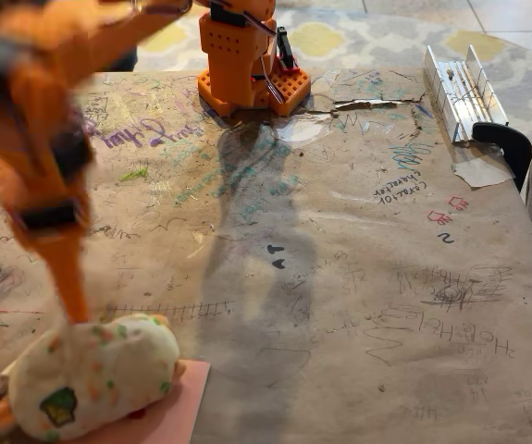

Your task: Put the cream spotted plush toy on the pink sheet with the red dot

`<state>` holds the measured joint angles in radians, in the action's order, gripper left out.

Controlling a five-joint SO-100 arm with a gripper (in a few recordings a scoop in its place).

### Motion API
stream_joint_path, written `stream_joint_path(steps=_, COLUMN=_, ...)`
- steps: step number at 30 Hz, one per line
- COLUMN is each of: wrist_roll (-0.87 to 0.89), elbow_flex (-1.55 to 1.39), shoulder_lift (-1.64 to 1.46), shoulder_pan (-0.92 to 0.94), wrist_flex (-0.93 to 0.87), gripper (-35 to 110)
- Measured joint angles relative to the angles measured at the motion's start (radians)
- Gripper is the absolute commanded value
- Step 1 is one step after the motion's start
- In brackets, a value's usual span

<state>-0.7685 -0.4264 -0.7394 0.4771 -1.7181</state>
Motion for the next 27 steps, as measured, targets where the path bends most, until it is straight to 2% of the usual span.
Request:
stream_joint_path(steps=2, wrist_roll=-0.009, elbow_flex=0.075, shoulder_lift=-0.143, shoulder_pan=-0.037, wrist_flex=0.038, gripper=47)
stream_joint_path(steps=5, wrist_roll=0.009, elbow_flex=-0.155, shoulder_lift=-0.443, shoulder_pan=-0.155, wrist_flex=0.224, gripper=47)
stream_joint_path(steps=10, wrist_roll=0.087, elbow_flex=-0.871, shoulder_lift=-0.954, shoulder_pan=-0.417, wrist_flex=0.442, gripper=47)
stream_joint_path(steps=16, wrist_roll=0.015, elbow_flex=-1.871, shoulder_lift=-1.623, shoulder_pan=-0.505, wrist_flex=0.634, gripper=45)
stream_joint_path(steps=18, wrist_roll=-0.055, elbow_flex=-2.189, shoulder_lift=-1.795, shoulder_pan=-0.497, wrist_flex=0.643, gripper=45)
stream_joint_path(steps=20, wrist_roll=-0.137, elbow_flex=-2.388, shoulder_lift=-1.944, shoulder_pan=-0.503, wrist_flex=0.641, gripper=44)
stream_joint_path(steps=24, wrist_roll=-0.232, elbow_flex=-2.56, shoulder_lift=-2.227, shoulder_pan=-0.522, wrist_flex=0.607, gripper=44)
stream_joint_path(steps=27, wrist_roll=-0.285, elbow_flex=-2.642, shoulder_lift=-2.493, shoulder_pan=-0.538, wrist_flex=0.488, gripper=41)
